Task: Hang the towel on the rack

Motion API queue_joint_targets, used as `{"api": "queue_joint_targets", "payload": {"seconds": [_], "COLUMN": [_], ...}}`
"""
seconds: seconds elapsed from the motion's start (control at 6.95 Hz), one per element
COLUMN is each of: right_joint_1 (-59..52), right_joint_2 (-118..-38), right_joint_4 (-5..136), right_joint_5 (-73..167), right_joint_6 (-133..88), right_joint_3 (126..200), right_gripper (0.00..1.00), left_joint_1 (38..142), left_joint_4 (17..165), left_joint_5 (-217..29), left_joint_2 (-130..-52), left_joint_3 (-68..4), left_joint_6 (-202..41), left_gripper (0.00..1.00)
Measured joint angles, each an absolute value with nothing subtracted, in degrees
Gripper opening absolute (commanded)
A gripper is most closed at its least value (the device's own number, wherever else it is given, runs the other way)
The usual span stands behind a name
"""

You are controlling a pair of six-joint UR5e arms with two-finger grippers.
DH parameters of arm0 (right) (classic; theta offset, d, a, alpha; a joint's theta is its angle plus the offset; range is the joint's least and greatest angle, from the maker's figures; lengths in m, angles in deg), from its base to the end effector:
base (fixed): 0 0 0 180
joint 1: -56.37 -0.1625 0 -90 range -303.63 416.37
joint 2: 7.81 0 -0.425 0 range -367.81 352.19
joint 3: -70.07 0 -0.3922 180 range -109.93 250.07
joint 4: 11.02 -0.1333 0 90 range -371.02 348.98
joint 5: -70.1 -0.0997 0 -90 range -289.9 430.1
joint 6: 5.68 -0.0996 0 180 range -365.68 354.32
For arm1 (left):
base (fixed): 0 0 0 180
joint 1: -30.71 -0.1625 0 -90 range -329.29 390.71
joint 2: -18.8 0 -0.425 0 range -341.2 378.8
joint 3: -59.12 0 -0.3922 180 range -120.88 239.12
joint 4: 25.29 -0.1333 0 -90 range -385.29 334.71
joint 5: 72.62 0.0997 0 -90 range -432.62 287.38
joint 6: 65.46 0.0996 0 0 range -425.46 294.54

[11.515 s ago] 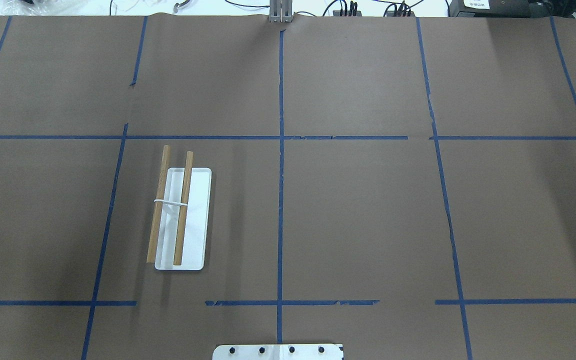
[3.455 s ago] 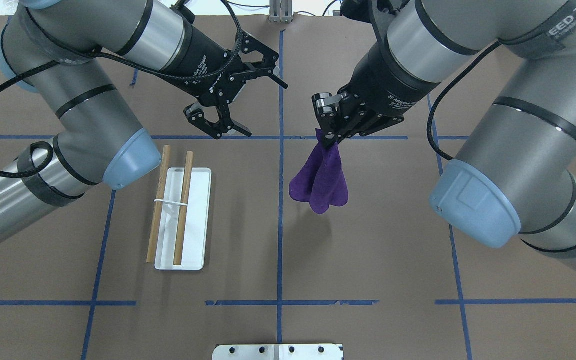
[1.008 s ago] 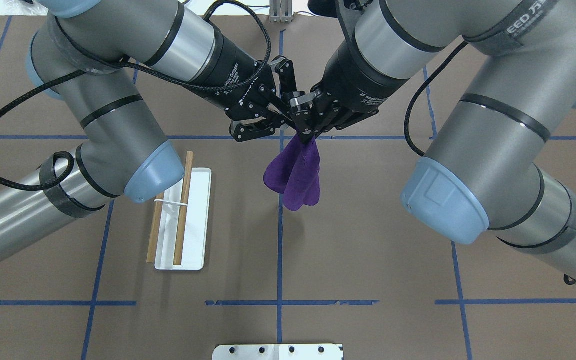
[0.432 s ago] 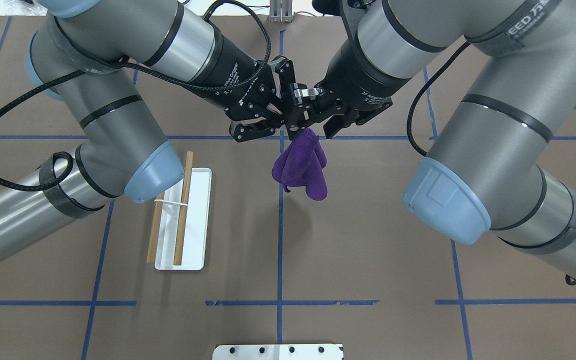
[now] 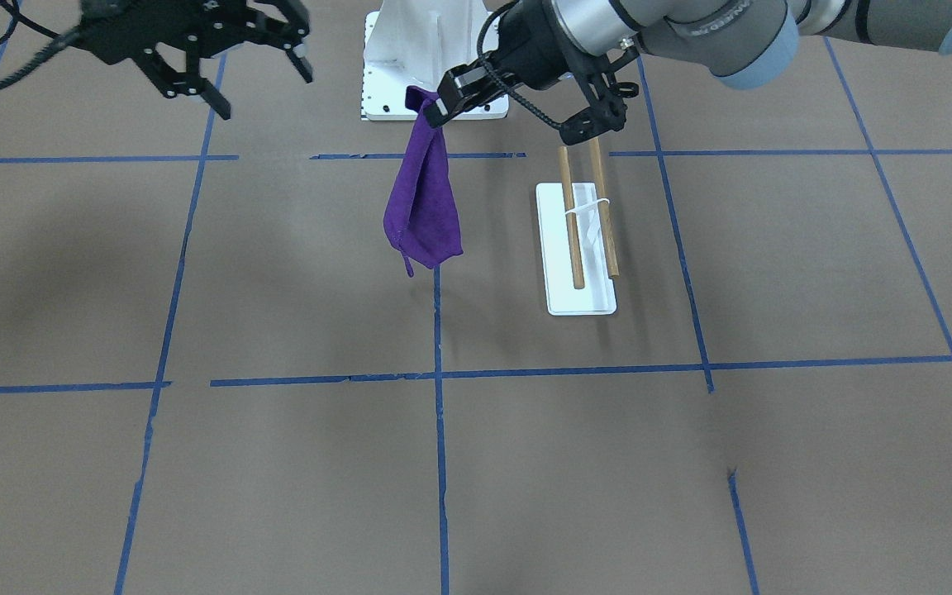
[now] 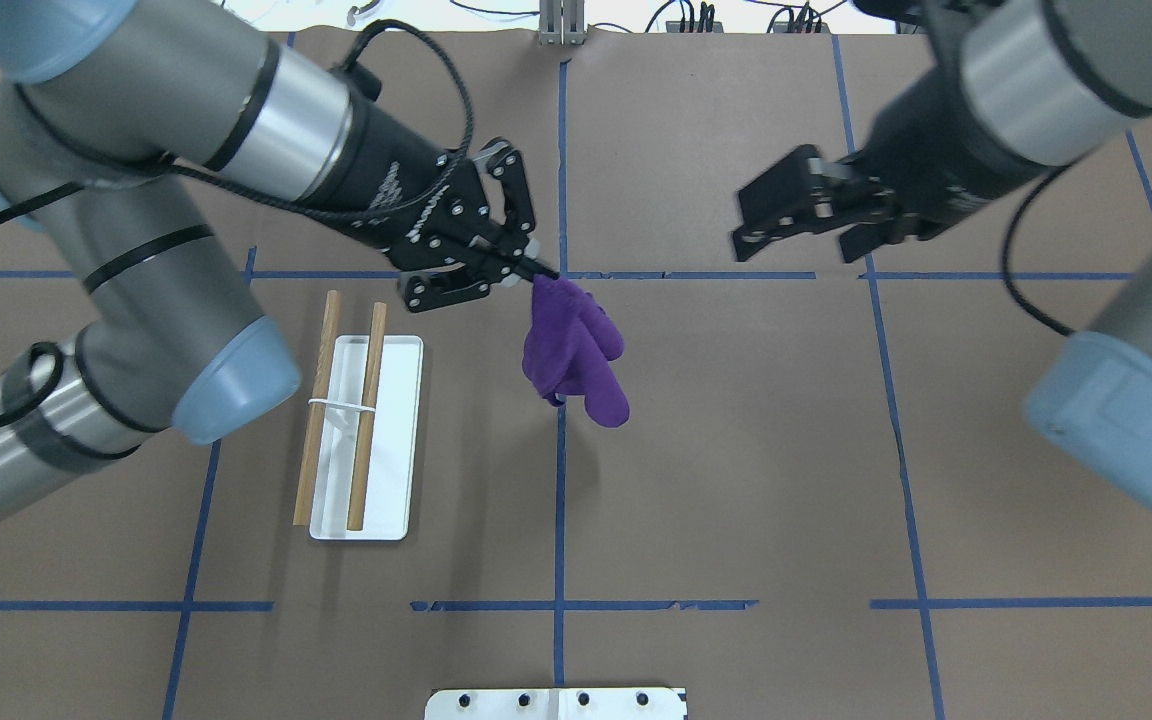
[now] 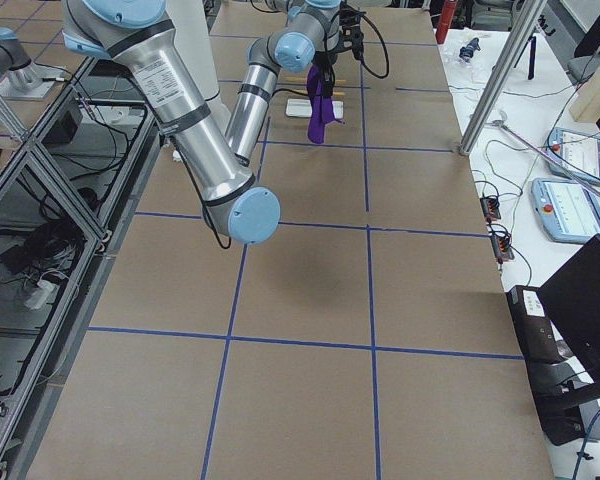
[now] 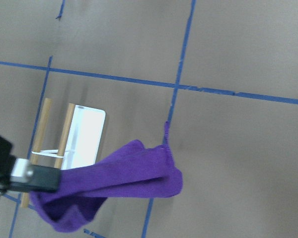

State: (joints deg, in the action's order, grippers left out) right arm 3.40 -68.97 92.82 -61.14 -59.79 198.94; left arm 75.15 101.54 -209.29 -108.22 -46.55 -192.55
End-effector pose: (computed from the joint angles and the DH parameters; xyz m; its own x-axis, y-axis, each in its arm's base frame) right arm -0.2309 -0.4184 0.1355 0.4516 -0.1333 0.8822 -0.0184 0.9872 0.1586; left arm 0.3592 -0.4375 0.0908 0.0282 -0.6073 -0.7940 -0.0274 0.7935 -0.6079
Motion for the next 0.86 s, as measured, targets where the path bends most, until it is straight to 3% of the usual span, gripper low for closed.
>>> {"api": "queue_joint_targets", "payload": {"seconds": [0.29, 0.86], "right_joint_1": [-1.6, -6.6], "right_joint_2": [-77.1, -83.0], "right_joint_4": [92.7, 92.7], "right_joint_5": [-61.2, -60.2], "right_joint_6": [-59.1, -53.0], "right_joint_3": [200.7, 198.2], "right_gripper": [1.00, 1.00], "left_joint_1": [75.4, 82.5], "left_joint_4": [103.0, 103.1], "left_joint_5": [-209.1, -209.8], "left_joint_2": [-101.0, -88.2], "left_joint_3": [-50.0, -52.6], "left_joint_6": [-186.5, -171.8], "left_gripper": [0.00, 0.00]}}
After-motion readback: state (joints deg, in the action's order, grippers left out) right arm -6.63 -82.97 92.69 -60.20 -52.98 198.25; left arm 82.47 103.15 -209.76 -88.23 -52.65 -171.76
